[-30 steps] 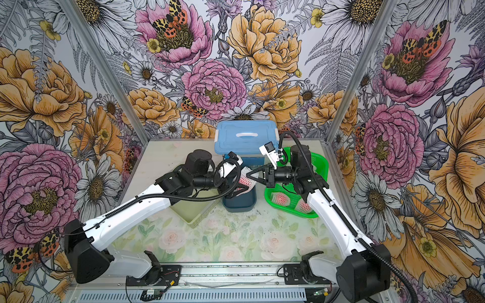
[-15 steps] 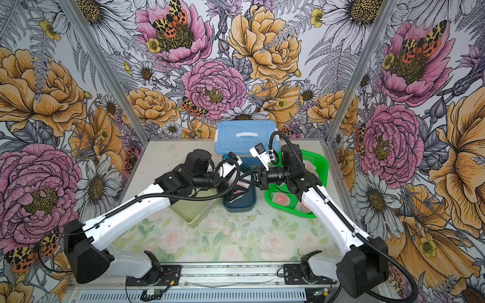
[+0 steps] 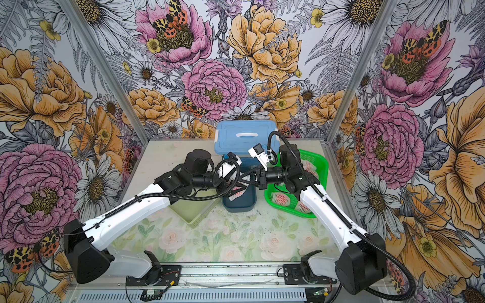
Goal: Remove foam nets from apples
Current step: Remove the foam net from the apple.
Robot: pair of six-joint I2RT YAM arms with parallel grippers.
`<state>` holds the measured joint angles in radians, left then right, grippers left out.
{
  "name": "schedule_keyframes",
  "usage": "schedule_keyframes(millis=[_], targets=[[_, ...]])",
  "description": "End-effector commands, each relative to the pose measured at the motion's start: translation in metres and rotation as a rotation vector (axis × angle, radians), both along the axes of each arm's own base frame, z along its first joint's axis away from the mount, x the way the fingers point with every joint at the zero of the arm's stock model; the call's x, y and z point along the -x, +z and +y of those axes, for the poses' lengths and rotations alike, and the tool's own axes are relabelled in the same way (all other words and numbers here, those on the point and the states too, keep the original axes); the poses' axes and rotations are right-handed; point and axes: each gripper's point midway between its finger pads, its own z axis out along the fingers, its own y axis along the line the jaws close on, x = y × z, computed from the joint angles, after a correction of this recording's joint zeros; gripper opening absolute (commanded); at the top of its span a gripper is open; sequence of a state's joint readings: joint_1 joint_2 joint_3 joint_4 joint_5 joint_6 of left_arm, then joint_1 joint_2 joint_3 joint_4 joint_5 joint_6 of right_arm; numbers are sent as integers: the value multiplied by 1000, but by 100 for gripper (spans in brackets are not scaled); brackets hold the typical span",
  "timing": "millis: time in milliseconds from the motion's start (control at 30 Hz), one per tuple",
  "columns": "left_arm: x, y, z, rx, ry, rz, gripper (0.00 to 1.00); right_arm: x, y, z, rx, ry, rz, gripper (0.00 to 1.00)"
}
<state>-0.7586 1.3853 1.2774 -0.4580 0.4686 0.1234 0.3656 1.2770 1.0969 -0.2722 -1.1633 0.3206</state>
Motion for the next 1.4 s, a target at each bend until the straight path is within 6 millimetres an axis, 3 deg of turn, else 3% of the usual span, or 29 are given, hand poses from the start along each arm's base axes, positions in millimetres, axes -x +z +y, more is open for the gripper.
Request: schedule_keyframes(millis=[0, 133, 300, 433, 700, 867, 1133, 1367], targets=[[-6, 20, 5, 30, 20, -47, 62, -1, 11, 2, -4, -8, -60, 2], [-6, 20, 5, 30, 19, -50, 61, -3, 13, 1, 0, -28, -73, 1], [-9, 17, 12, 41, 60, -41, 99, -19, 27, -5, 12, -152, -85, 0], [-16, 19, 17, 156, 98, -28, 99, -26, 45, -2, -31, -182, -18, 0], [-29, 26, 22, 249, 132, -37, 99, -21, 42, -1, -35, -186, 41, 0], [-16, 35, 15, 237, 13, -9, 99, -14, 34, -1, -29, -151, 45, 0], [-9, 29, 9, 159, -48, 38, 98, -16, 25, 3, -19, -127, 59, 0], [-12, 28, 6, 148, -37, 26, 80, -5, 30, 11, -22, -88, 37, 0]])
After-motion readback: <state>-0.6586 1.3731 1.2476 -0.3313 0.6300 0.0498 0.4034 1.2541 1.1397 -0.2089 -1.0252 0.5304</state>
